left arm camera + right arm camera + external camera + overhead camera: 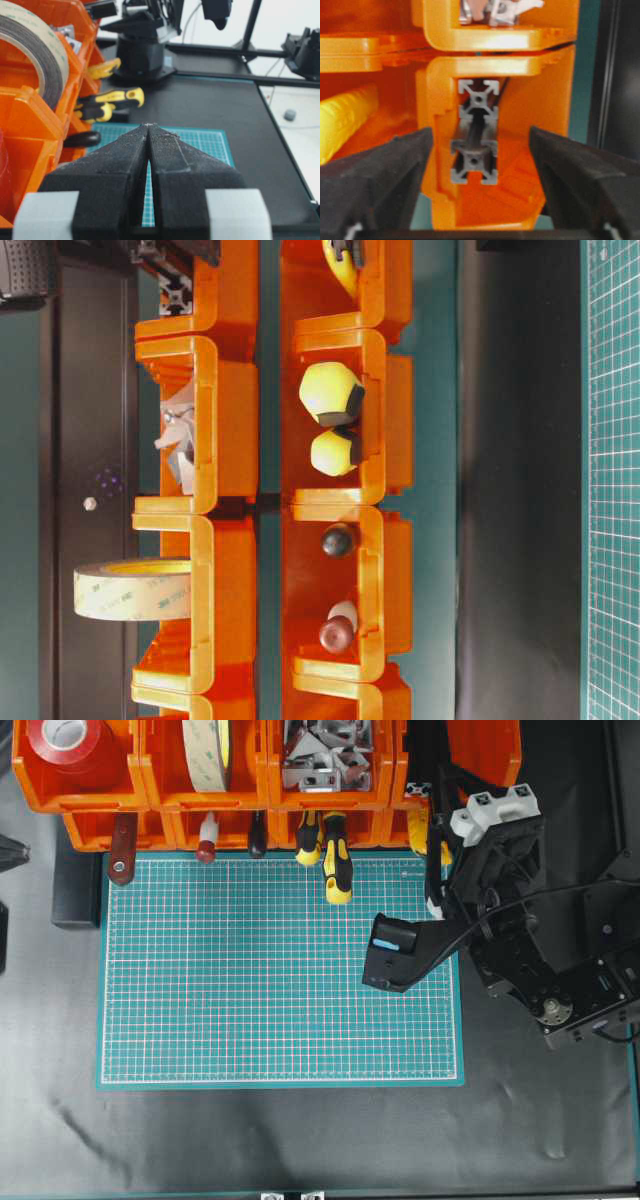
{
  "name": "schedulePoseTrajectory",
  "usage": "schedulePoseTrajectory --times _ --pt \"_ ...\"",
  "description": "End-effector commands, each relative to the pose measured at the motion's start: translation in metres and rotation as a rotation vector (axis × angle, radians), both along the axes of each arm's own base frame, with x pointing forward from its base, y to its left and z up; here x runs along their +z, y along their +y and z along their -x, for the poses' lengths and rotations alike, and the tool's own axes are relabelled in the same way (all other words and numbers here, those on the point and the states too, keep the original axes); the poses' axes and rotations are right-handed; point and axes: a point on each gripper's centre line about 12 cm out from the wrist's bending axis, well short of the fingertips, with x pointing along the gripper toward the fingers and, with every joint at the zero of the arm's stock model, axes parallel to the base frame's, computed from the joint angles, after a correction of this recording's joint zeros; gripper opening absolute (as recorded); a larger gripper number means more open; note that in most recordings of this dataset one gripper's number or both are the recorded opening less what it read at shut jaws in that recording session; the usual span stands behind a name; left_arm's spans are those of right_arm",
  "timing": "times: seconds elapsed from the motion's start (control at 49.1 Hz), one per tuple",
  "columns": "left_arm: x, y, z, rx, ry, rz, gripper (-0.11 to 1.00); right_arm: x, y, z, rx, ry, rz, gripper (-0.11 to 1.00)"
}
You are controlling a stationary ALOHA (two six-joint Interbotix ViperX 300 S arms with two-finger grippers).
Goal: Pick frame from container rack with right arm.
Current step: 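Close the right gripper on the end of the black extrusion bar, then pull the bar out of the rack and swing it over the mat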
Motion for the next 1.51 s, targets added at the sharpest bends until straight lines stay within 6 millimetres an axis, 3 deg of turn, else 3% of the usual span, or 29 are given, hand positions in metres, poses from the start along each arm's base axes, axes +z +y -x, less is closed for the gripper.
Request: schedulePoseTrajectory --times 0.0,0.285,0.713,1.039,1.264,1.488 --pt "0.006 0.000 -0.001 0.002 -0.014 0.000 0.00 0.005 0.001 -0.001 0.004 -0.021 -0.003 0.71" --pt "0.007 0.000 0.000 0.002 -0.017 -0.002 0.00 0.002 0.005 -0.003 0.003 -0.011 -0.024 0.25" --pt "0.008 0.000 0.001 0.002 -0.023 0.000 0.00 0.007 0.011 -0.006 -0.014 -0.012 -0.007 0.25" --pt "0.009 0.000 0.001 0.002 -0.025 0.000 0.00 0.022 0.027 0.003 -0.041 -0.015 0.042 0.25" --pt "0.008 0.003 0.001 0.019 -0.025 0.000 0.00 0.038 0.048 0.008 -0.024 -0.041 0.061 0.25" --pt "0.009 0.001 0.001 0.005 -0.028 0.000 0.00 0.055 0.084 0.009 0.021 -0.025 0.078 0.25"
